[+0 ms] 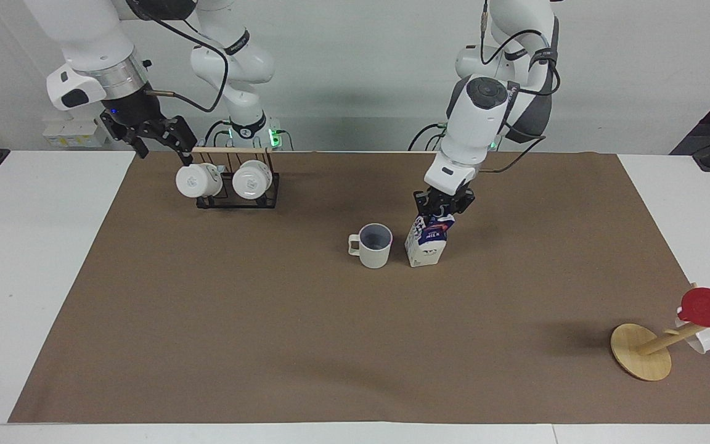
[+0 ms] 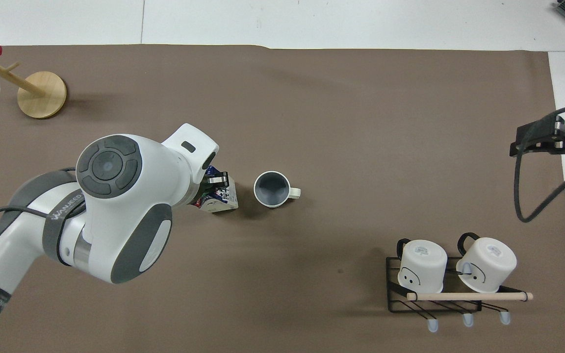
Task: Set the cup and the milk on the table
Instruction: 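Lower the milk carton beside the mug with the left gripper, then open the left gripper and pull it back from the carton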
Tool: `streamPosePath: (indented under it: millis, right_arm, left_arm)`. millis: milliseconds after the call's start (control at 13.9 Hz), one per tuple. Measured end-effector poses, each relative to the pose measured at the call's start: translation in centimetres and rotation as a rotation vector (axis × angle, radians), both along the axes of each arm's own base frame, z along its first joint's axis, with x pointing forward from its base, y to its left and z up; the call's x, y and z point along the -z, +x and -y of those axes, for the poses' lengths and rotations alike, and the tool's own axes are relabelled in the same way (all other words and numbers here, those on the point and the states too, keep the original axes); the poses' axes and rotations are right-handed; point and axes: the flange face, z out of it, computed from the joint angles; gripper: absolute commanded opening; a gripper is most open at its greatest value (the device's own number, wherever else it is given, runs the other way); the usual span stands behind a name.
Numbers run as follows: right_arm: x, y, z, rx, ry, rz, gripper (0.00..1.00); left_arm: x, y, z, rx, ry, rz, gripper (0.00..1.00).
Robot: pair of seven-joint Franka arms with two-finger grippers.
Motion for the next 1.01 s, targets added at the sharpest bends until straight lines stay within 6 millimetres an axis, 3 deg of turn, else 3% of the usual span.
streamPosePath:
  millis: [144,216,433,577,793,1010]
  right_arm:
    - [0.2,-0.1,0.2,-0.023,-0.021,-0.001,1.00]
    - [0.3,-0.3,0.1,-0.034,-0.029,0.006,1.00]
    - [1.0,-1.2,-0.3,-0.052,-0.037,0.015,1.00]
    - [1.0,-1.5,-0.4,-0.053,-0.039,0.017,1.00]
    - [1.1,-1.4,-0.4,-0.053,-0.039,0.025,1.00]
    - [1.1,-1.4,-0.3,-0.053,-0.039,0.025,1.00]
  left_arm:
    - [0.0,0.0,0.0,0.001,0.000,0.001,0.91]
    - [-0.1,0.0,0.0,0.001,0.000,0.002,1.00]
    - [-0.3,0.0,0.1,0.002,-0.002,0.006,1.00]
    - [-1.5,0.0,0.2,0.006,-0.005,0.011,1.00]
    - [-5.9,-0.2,0.1,0.024,0.002,0.003,1.00]
    - [-9.1,-0.1,-2.1,0.096,0.011,0.017,1.00]
